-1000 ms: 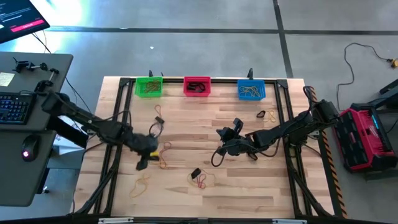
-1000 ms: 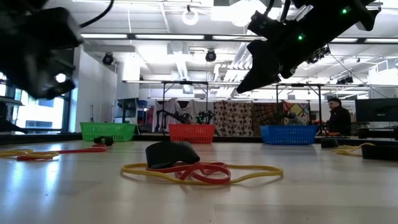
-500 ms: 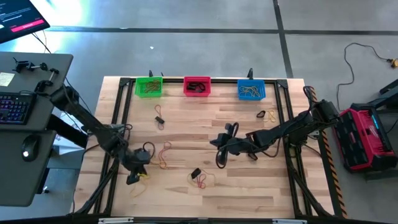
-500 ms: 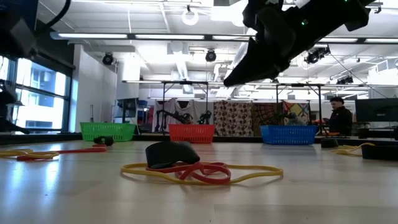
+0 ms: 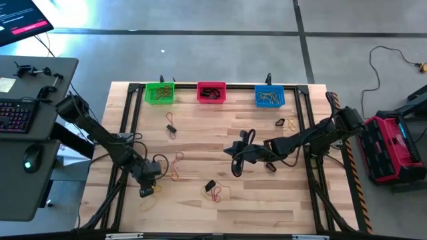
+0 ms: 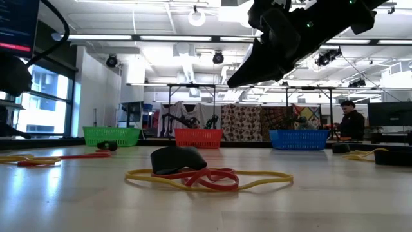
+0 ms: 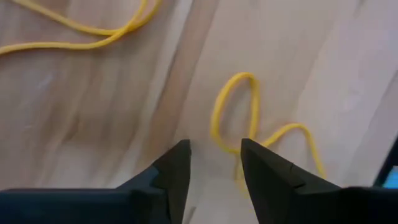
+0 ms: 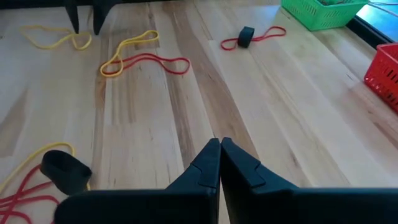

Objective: Sort rubber bands into baskets
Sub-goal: Put the yellow rubber band into the blue bin

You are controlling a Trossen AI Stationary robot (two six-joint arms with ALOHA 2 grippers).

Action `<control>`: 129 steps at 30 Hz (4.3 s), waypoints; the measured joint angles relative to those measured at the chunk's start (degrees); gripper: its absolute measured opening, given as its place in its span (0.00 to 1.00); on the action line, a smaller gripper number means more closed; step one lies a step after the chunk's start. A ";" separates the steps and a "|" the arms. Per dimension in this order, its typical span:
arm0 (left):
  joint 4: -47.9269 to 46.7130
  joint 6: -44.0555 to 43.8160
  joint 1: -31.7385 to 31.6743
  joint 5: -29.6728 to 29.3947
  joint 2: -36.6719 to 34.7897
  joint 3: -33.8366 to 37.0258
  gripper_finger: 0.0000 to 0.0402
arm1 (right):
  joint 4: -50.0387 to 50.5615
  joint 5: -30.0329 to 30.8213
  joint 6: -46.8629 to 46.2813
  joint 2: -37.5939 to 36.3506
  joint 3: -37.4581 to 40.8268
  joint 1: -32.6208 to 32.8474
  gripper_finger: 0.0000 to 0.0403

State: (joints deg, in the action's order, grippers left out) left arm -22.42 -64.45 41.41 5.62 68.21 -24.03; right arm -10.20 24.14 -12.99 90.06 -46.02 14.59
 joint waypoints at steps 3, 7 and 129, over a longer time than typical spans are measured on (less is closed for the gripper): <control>3.39 -0.18 0.00 -0.23 0.11 0.03 0.34 | 0.00 0.01 0.00 0.00 0.00 0.00 0.00; 1.59 -3.59 -0.04 -1.54 0.45 0.07 0.32 | 0.02 0.02 0.00 0.00 0.00 0.00 0.00; 45.71 56.16 -40.24 -18.31 0.56 -5.18 0.31 | -6.68 5.18 9.30 4.12 -6.75 -7.56 0.00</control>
State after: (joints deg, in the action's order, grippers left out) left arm 23.29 -8.28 1.17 -12.70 68.77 -29.21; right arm -16.88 29.32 -3.69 94.18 -52.77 7.03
